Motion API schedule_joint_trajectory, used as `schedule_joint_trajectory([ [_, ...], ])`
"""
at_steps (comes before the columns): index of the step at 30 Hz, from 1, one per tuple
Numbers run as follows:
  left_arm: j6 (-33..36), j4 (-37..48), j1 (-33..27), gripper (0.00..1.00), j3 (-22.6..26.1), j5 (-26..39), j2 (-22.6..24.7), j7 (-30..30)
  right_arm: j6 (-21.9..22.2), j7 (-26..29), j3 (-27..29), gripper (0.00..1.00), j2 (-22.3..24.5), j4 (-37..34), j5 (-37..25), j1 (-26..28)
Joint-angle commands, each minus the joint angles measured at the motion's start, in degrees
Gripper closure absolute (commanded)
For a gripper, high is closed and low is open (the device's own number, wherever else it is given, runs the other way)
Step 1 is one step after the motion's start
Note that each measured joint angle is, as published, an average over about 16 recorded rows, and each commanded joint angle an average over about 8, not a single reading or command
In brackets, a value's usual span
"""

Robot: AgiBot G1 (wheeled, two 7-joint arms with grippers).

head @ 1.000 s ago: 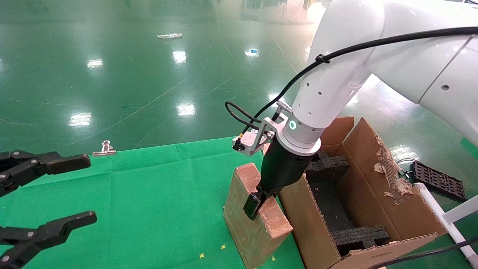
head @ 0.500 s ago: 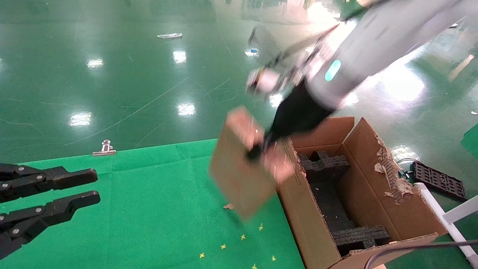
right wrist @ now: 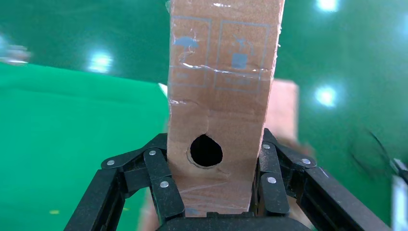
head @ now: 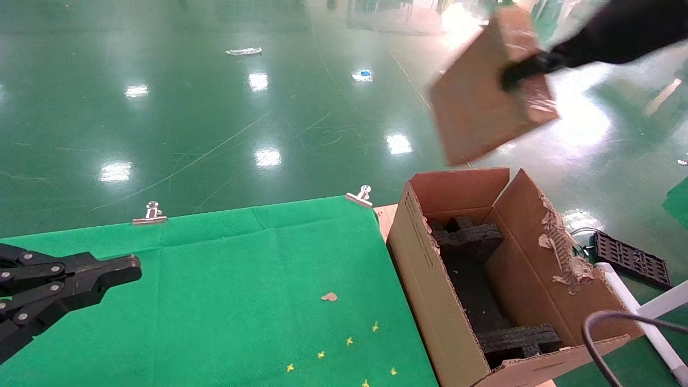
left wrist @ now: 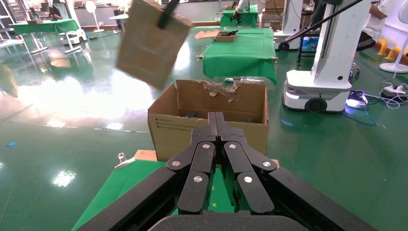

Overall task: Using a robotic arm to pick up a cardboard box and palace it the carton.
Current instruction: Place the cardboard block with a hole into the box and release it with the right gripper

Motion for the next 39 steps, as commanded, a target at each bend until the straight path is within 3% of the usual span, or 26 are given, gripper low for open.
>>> schedule_joint_trajectory([
  [1, 0.00, 0.00, 0.00, 1.00, 0.01, 0.00, 0.00, 0.00, -0.16, -0.82, -0.89, 1.00, 0.79, -2.49, -2.09, 0.94],
  [5, -0.01, 0.00, 0.00, 0.98, 0.02, -0.01, -0.01, 0.01, -1.55, -2.45, -2.51, 1.00, 1.87, -5.75, -4.18, -0.12],
  [6, -0.01, 0.00, -0.01, 0.89, 0.03, -0.02, -0.01, 0.01, -1.89, -2.81, -2.80, 1.00, 2.10, -6.44, -4.44, -0.58],
  [12, -0.02, 0.00, -0.01, 0.14, 0.05, -0.03, -0.02, 0.02, -3.07, -4.52, -3.82, 1.00, 3.24, -10.23, -4.59, -4.40],
  [13, -0.02, 0.00, -0.01, 0.04, 0.05, -0.03, -0.02, 0.03, -3.09, -4.72, -3.90, 1.00, 3.33, -10.80, -4.52, -5.08],
  [14, -0.02, 0.00, -0.01, 0.00, 0.05, -0.04, -0.02, 0.03, -3.06, -4.91, -4.00, 1.00, 3.39, -11.36, -4.46, -5.77],
  [39, -0.06, 0.00, -0.03, 0.00, 0.14, -0.10, -0.06, 0.07, 5.23, -7.82, -4.61, 1.00, -0.92, -21.94, -3.02, -23.93],
])
